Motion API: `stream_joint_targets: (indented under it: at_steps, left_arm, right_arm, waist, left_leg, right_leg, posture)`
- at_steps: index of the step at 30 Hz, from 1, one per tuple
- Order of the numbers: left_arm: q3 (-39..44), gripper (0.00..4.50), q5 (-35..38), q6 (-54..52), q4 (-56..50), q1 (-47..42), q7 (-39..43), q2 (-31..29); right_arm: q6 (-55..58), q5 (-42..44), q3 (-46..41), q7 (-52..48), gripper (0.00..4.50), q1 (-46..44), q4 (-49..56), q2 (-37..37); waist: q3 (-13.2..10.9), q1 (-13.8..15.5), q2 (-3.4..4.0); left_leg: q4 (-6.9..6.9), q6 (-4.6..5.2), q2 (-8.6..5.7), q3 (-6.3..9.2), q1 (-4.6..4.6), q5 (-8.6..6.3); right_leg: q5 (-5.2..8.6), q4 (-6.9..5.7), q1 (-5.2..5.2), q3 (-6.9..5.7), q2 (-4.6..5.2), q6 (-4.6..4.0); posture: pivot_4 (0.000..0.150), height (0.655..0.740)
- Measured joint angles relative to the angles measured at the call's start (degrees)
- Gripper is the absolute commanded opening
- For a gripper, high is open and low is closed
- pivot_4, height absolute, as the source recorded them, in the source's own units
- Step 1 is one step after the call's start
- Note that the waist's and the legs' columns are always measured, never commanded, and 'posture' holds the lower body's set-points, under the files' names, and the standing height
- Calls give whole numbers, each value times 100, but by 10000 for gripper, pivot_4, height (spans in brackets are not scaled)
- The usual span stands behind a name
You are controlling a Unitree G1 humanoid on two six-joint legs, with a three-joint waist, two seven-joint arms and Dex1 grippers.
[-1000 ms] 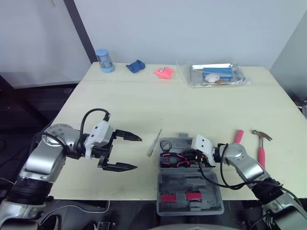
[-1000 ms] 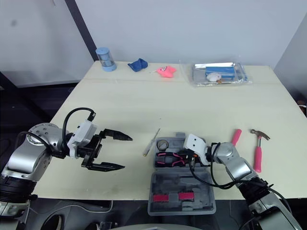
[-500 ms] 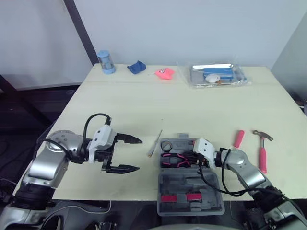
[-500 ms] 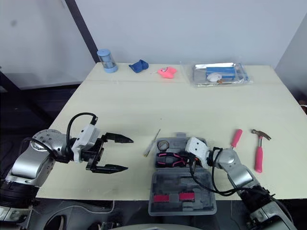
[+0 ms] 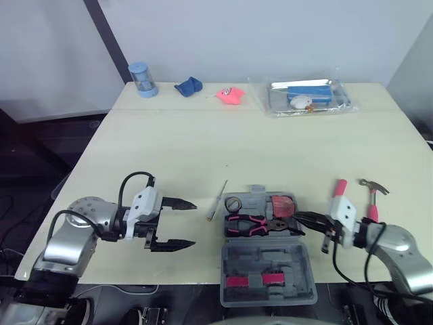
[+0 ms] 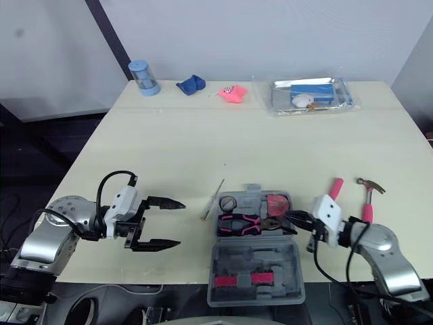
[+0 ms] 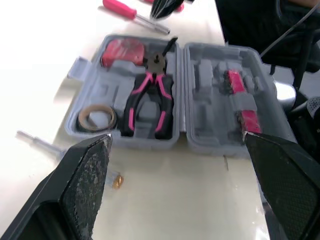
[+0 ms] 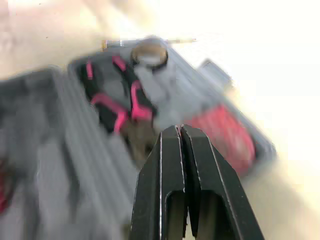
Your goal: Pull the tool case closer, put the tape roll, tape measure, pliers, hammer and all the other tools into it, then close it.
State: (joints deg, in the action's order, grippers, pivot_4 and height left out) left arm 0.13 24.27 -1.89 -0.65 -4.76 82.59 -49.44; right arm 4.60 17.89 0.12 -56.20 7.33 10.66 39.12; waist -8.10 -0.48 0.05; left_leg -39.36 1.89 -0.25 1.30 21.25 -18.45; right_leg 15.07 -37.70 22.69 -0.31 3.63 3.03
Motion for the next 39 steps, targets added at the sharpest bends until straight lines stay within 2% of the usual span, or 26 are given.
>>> stream_joint_targets:
  at_steps: [4, 7, 13, 16, 21, 25, 31, 33, 39]
  left_arm:
    - [-95, 45000, -236, 331, 347, 66, 23, 144]
    - [-226, 37099, -405, 548, 563, 99, 105, 178]
    - [-590, 11613, -764, 871, 886, 66, 42, 556]
    - [-736, 1506, -951, 994, 1036, 18, -58, 676]
    - [-783, 1506, -1107, 1059, 1127, 33, -237, 828]
    - [-474, 1506, -600, 670, 983, 270, -452, 938]
    - [916, 1506, 205, 71, 781, 975, -1075, 830]
    - [1444, 1506, 360, -66, 833, 1250, -1389, 831]
    - [2461, 1506, 673, -317, 1227, 1661, -2081, 1045]
  right_arm:
    - [-366, 10, -299, -386, 916, 470, -325, 358]
    - [-718, -104, -341, -628, 0, 625, -703, 546]
    - [-1018, -377, -128, -654, 0, 342, -987, 444]
    - [-1044, -444, -59, -617, 0, 228, -1026, 370]
    - [-1175, -521, -9, -588, 0, 233, -1195, 303]
    - [-1095, -80, -372, -432, 0, 679, -991, 97]
    - [-876, 953, -2089, 302, 0, 1717, -692, -453]
    - [-866, 1162, -2741, 616, 0, 2050, -887, -691]
    - [-996, 1317, -3963, 1243, 0, 2288, -1879, -993]
  waist:
    - [-11, -4, -13]
    - [-15, -23, -18]
    - [-15, -17, -19]
    - [-16, 0, -19]
    - [-16, 11, -20]
    - [-16, 14, -19]
    - [-16, 13, -18]
    - [-16, 26, -18]
    - [-15, 14, -16]
  left_leg:
    - [0, 0, 0, -3, -3, 0]
    - [0, 0, 2, -5, -6, 0]
    - [-1, 0, 2, -10, -10, 0]
    - [-1, 0, 2, -9, -9, 0]
    - [-1, 0, 2, -9, -10, 0]
    - [-1, 0, 7, -4, -7, 0]
    - [5, -1, 10, 3, -8, 0]
    - [8, -1, 10, 4, -8, -1]
    - [12, -1, 9, 0, -18, -1]
  right_leg:
    - [0, -3, -1, 2, -2, 0]
    - [0, -5, -1, 4, -3, 0]
    - [0, -11, -1, 9, -4, 0]
    - [0, -11, -1, 9, -3, 1]
    - [0, -10, -1, 9, -2, 1]
    - [0, -9, 0, 8, 4, 0]
    - [0, -4, -4, 20, 40, 0]
    - [0, 1, -7, 18, 44, 0]
    - [2, -1, -12, 24, 54, -5]
  posture:
    - [1500, 7400]
    - [1500, 7400]
    - [1500, 7400]
    - [1500, 7400]
    - [1500, 7400]
    - [1500, 7400]
    - [1500, 7400]
    - [1500, 7400]
    - [1500, 7400]
